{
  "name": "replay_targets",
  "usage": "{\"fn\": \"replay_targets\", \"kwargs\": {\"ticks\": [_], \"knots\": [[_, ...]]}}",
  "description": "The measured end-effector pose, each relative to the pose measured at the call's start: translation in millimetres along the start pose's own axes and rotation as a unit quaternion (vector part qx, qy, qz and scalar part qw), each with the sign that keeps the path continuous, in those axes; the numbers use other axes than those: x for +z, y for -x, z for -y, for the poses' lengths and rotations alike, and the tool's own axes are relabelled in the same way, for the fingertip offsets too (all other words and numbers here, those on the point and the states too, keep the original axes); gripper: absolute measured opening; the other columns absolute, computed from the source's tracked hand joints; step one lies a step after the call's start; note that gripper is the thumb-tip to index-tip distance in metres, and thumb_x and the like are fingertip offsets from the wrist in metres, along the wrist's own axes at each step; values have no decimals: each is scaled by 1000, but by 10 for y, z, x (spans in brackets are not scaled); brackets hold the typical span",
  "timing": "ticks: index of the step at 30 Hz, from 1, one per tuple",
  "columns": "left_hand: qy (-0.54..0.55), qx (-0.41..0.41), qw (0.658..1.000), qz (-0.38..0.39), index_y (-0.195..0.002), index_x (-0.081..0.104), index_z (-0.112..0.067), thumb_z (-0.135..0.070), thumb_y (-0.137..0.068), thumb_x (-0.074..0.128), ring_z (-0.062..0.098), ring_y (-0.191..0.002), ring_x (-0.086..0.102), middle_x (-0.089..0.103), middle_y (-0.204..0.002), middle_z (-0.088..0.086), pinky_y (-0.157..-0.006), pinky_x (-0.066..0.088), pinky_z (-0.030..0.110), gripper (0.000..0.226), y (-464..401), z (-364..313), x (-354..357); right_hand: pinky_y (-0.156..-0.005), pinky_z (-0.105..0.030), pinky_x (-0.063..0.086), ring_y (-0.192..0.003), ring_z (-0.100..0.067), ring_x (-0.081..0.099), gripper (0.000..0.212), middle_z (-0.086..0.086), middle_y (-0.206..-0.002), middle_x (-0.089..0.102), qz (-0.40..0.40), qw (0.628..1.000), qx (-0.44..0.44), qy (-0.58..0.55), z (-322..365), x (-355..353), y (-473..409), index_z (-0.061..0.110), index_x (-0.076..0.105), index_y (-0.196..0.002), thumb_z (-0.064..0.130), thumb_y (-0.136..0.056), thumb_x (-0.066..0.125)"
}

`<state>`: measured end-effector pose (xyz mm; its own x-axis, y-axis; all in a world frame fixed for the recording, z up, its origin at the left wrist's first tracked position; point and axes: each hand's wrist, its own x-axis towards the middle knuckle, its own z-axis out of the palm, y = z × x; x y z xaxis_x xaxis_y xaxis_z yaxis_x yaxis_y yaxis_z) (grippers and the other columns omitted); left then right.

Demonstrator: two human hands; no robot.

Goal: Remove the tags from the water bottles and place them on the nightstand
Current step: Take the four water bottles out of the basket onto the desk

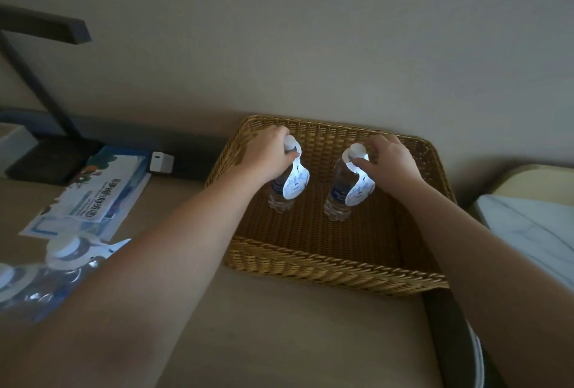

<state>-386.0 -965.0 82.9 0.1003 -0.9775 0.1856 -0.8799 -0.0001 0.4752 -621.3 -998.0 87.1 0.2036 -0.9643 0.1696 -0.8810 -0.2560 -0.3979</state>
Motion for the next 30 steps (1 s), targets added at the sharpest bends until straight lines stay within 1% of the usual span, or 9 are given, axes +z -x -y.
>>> {"fn": "replay_targets", "kwargs": {"ticks": [4,7,10,14,18,21,24,27,30], "knots": [[-21,-3,1000,-14,-118,62,-8,-25,-89,66,28,-114,51,56,-122,9,-98,40,45,34,-92,8,49,-77,-33,43,-103,-23,53,42,-6,-120,55,27,999,-16,12,-42,70,-159,15,58,-119,43,-86,60],[-28,-3,999,-16,-116,62,-6,-25,-88,66,28,-112,51,56,-120,10,-96,42,45,34,-115,40,61,-69,-30,38,-89,-18,54,36,-4,-106,60,28,999,-32,20,-61,124,-225,14,60,-106,45,-87,59],[-27,4,999,-23,-116,60,-6,-27,-89,66,28,-109,52,55,-119,11,-93,44,41,35,-94,64,85,-63,-29,41,-81,-18,56,33,-3,-92,61,24,999,-28,7,-49,159,-250,14,57,-98,45,-86,59],[-42,13,999,-29,-111,59,-5,-32,-89,65,24,-103,51,55,-114,10,-84,43,33,35,-28,64,84,-58,-29,41,-73,-21,56,32,-5,-84,61,4,999,-41,6,6,175,-211,10,55,-90,41,-85,60],[-55,18,997,-59,-107,58,-9,-38,-88,65,19,-94,53,58,-110,5,-77,42,30,36,128,111,-41,-59,-32,47,-70,-21,56,31,-4,-80,60,-13,997,-69,6,60,126,-119,11,54,-88,42,-84,61],[-37,7,995,-90,-103,59,-12,-42,-86,67,15,-87,52,58,-104,2,-74,42,29,35,277,69,-246,-62,-35,50,-70,-20,56,31,-3,-79,61,-32,995,-88,-25,171,-3,-66,11,56,-90,41,-83,62],[-31,-6,994,-106,-91,65,-12,-46,-80,72,18,-80,58,64,-90,0,-68,47,32,36,416,-52,-582,-60,-36,51,-68,-20,56,31,-3,-76,61,-48,989,-133,-47,377,-187,-38,10,58,-90,40,-81,63],[-19,-28,992,-123,-84,67,-15,-49,-76,76,18,-76,61,67,-81,-1,-67,53,35,36,610,-155,-972,-55,-30,46,-62,-11,52,29,3,-71,57,-59,980,-173,-78,638,-393,15,13,59,-88,40,-79,65],[5,-50,985,-168,-79,66,-13,-49,-72,79,21,-75,62,65,-78,1,-67,52,40,39,843,-216,-1366,-50,-24,41,-60,-4,49,27,8,-67,55,-72,970,-201,-118,950,-601,102,14,60,-85,39,-78,67]]}}
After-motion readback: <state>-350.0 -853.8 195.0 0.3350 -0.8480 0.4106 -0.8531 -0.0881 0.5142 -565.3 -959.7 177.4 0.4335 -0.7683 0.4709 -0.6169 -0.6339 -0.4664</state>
